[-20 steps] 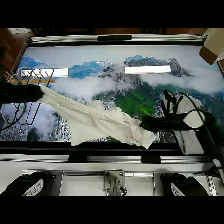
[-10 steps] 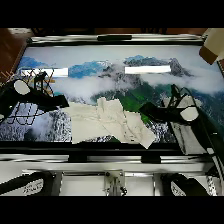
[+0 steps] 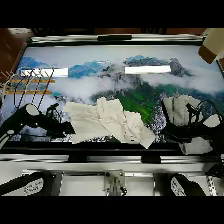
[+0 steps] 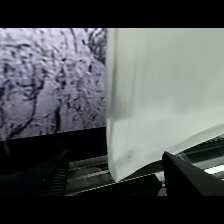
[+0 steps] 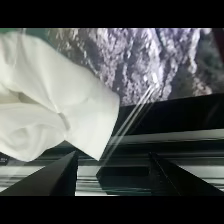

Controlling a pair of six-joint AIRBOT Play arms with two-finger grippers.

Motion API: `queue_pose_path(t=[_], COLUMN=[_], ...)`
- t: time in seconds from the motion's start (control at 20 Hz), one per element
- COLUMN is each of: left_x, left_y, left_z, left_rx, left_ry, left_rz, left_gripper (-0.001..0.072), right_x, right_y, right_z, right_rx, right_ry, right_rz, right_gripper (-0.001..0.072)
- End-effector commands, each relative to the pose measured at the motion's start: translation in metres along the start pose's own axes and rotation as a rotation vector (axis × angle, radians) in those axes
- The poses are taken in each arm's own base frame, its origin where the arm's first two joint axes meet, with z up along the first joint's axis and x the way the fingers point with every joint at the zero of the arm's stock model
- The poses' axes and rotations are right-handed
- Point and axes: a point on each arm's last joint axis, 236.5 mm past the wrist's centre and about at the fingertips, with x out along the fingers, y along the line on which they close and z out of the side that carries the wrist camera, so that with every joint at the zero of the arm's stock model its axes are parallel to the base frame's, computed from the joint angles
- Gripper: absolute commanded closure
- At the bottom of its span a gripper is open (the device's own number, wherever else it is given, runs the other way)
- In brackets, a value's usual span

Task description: Fold the shirts.

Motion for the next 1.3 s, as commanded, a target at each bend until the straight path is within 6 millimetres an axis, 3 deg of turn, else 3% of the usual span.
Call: queue_pose_path(t=[0.0, 0.1, 0.15, 0.2, 0.25, 0.35, 0.55, 0.8, 0.95, 1.0, 1.05, 1.1, 1.25], left_x=[0.027, 0.030, 0.031, 0.031, 0.030, 0.027, 0.017, 0.014, 0.012, 0.011, 0.011, 0.010, -0.009], left_y=[-0.012, -0.017, -0.020, -0.023, -0.027, -0.032, -0.039, -0.041, -0.041, -0.042, -0.042, -0.043, -0.054], left_z=[-0.003, 0.003, 0.006, 0.009, 0.013, 0.016, 0.022, 0.023, 0.023, 0.024, 0.024, 0.024, 0.032], left_rx=[-0.027, -0.029, -0.033, -0.039, -0.047, -0.019, 0.031, 0.038, 0.041, 0.042, 0.045, 0.059, 0.121], left_ry=[-0.045, -0.073, -0.088, -0.102, -0.117, -0.126, -0.161, -0.174, -0.179, -0.181, -0.183, -0.187, -0.226], left_rz=[-0.050, -0.048, -0.053, -0.062, -0.077, -0.095, -0.099, -0.102, -0.103, -0.104, -0.104, -0.104, -0.117], left_gripper=[0.0054, 0.0067, 0.0220, 0.0420, 0.0560, 0.0670, 0.0671, 0.0671, 0.0671, 0.0671, 0.0671, 0.0671, 0.0672], right_x=[0.008, 0.009, 0.013, 0.018, 0.025, 0.042, 0.065, 0.073, 0.097, 0.100, 0.101, 0.098, 0.071], right_y=[0.002, 0.005, 0.007, 0.009, 0.008, 0.007, 0.011, 0.042, 0.043, 0.042, 0.043, 0.046, 0.073], right_z=[-0.008, -0.002, 0.000, -0.001, -0.005, -0.015, -0.013, 0.009, -0.008, -0.010, -0.009, -0.004, 0.017], right_rx=[0.015, 0.031, 0.045, 0.062, 0.079, 0.083, 0.108, 0.106, 0.107, 0.117, 0.132, 0.148, 0.021], right_ry=[0.019, -0.009, -0.020, -0.023, -0.020, -0.008, -0.059, -0.171, -0.078, -0.063, -0.061, -0.072, -0.114], right_rz=[0.048, 0.064, 0.081, 0.097, 0.108, 0.103, 0.085, 0.131, 0.105, 0.103, 0.112, 0.129, 0.185], right_gripper=[0.0168, 0.0167, 0.0167, 0.0167, 0.0167, 0.0167, 0.0167, 0.0168, 0.0168, 0.0232, 0.0524, 0.0650, 0.0652])
